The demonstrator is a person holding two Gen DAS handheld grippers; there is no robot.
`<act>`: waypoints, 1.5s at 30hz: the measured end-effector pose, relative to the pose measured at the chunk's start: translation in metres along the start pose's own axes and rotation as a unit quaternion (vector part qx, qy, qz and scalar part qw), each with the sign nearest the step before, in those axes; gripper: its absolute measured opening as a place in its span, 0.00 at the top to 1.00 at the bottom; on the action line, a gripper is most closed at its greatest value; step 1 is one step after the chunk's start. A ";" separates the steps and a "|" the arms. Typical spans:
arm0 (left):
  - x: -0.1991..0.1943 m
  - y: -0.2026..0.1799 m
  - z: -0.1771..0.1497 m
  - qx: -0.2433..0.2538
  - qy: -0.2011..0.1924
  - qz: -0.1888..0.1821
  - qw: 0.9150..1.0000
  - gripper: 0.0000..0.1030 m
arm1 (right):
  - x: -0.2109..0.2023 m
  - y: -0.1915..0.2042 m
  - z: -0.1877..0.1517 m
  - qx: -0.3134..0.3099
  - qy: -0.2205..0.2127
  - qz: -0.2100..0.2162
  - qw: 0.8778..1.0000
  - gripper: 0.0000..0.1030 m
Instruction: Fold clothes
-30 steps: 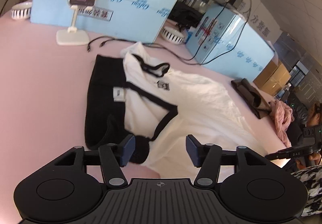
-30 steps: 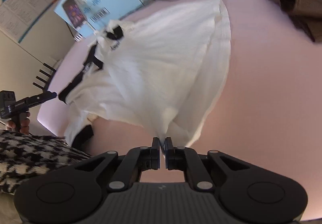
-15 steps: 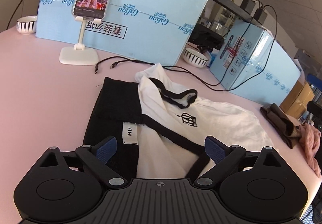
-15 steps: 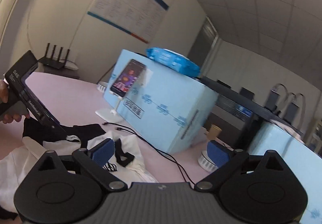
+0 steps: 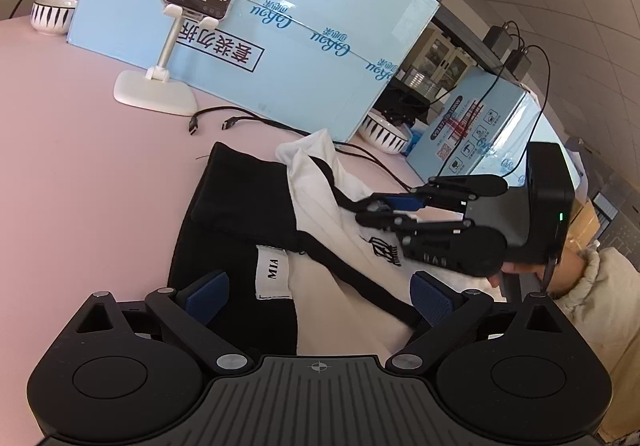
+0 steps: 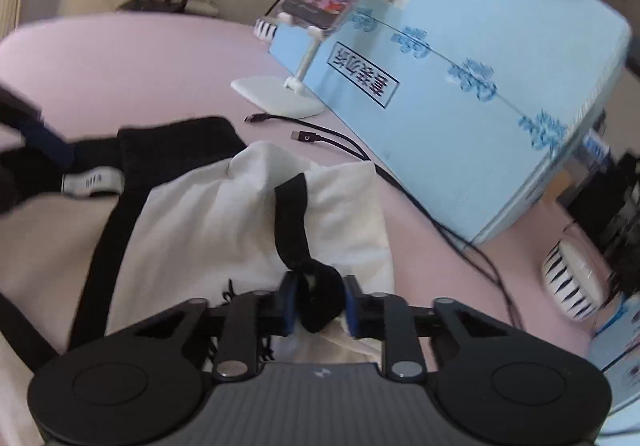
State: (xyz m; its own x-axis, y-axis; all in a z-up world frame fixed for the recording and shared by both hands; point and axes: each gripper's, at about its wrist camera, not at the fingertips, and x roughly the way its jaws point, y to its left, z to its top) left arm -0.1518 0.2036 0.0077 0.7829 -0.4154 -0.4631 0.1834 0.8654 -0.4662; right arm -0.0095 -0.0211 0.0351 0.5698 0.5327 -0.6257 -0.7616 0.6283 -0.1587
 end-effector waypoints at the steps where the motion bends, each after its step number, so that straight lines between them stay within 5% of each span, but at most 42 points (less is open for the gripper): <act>1: 0.000 0.000 -0.001 0.002 -0.001 -0.003 1.000 0.02 | -0.007 -0.010 0.002 0.027 -0.016 0.008 0.999 0.83; 4: 0.001 0.005 -0.001 -0.012 -0.009 -0.021 1.000 0.00 | -0.019 -0.049 -0.002 0.132 -0.054 0.012 0.990 0.83; 8: -0.001 0.022 0.000 -0.058 -0.024 -0.059 0.996 0.00 | -0.023 -0.107 -0.021 0.286 -0.075 -0.025 0.955 0.80; 10: -0.001 0.022 0.000 -0.056 -0.024 -0.059 0.996 0.00 | -0.017 -0.131 -0.038 0.355 -0.058 -0.086 0.929 0.68; 12: 0.000 0.019 -0.001 -0.048 -0.022 -0.053 0.997 0.00 | -0.014 -0.143 -0.049 0.388 -0.055 -0.121 0.912 0.36; 14: -0.001 0.020 -0.001 -0.051 -0.024 -0.056 0.997 0.00 | -0.017 -0.151 -0.056 0.406 -0.066 -0.141 0.901 0.29; 18: 0.000 0.020 -0.001 -0.051 -0.024 -0.056 0.997 0.00 | -0.026 -0.145 -0.052 0.398 -0.086 -0.078 0.910 0.11; 20: 0.000 0.021 -0.001 -0.053 -0.025 -0.057 0.997 0.00 | -0.010 -0.144 -0.040 0.384 -0.019 -0.039 0.922 0.12; 22: -0.001 0.021 -0.001 -0.053 -0.025 -0.058 0.997 0.00 | 0.005 -0.133 -0.036 0.373 0.013 -0.050 0.927 0.13; 23: -0.001 0.022 -0.001 -0.053 -0.025 -0.058 0.997 0.00 | 0.008 -0.126 -0.034 0.359 0.001 -0.057 0.932 0.26; 24: -0.001 0.022 -0.001 -0.053 -0.025 -0.058 0.997 0.00 | 0.010 -0.122 -0.031 0.350 -0.001 -0.058 0.935 0.61; 25: -0.001 0.022 -0.001 -0.054 -0.026 -0.058 0.997 0.00 | 0.013 -0.120 -0.028 0.344 0.001 -0.055 0.937 0.82; 30: -0.001 0.024 -0.001 -0.056 -0.027 -0.061 0.996 0.00 | 0.005 -0.102 -0.014 0.287 -0.068 -0.093 0.951 0.87; 32: -0.001 0.024 -0.001 -0.057 -0.027 -0.062 0.996 0.00 | 0.015 -0.107 -0.019 0.299 -0.051 -0.126 0.945 0.82; 34: -0.001 0.025 -0.001 -0.059 -0.028 -0.063 0.996 0.00 | 0.026 -0.112 -0.030 0.309 -0.031 -0.137 0.941 0.67; 36: -0.001 0.026 -0.001 -0.061 -0.030 -0.066 0.996 0.00 | 0.016 -0.117 -0.037 0.338 -0.051 -0.116 0.933 0.35; 38: -0.001 0.026 -0.001 -0.061 -0.030 -0.066 0.995 0.00 | 0.000 -0.119 -0.040 0.375 -0.072 -0.116 0.917 0.19; 42: -0.001 0.027 -0.001 -0.062 -0.031 -0.067 0.995 0.00 | -0.037 -0.108 -0.042 0.376 -0.113 -0.042 0.919 0.19; 45: -0.001 0.027 -0.001 -0.063 -0.031 -0.068 0.995 0.00 | -0.058 -0.078 -0.043 0.318 -0.083 0.038 0.944 0.21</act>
State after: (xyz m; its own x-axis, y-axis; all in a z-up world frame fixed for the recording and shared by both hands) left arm -0.1486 0.2268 -0.0053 0.7920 -0.5045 -0.3437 0.2172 0.7591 -0.6136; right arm 0.0031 -0.1252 0.0511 0.6025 0.6380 -0.4796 -0.4925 0.7700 0.4057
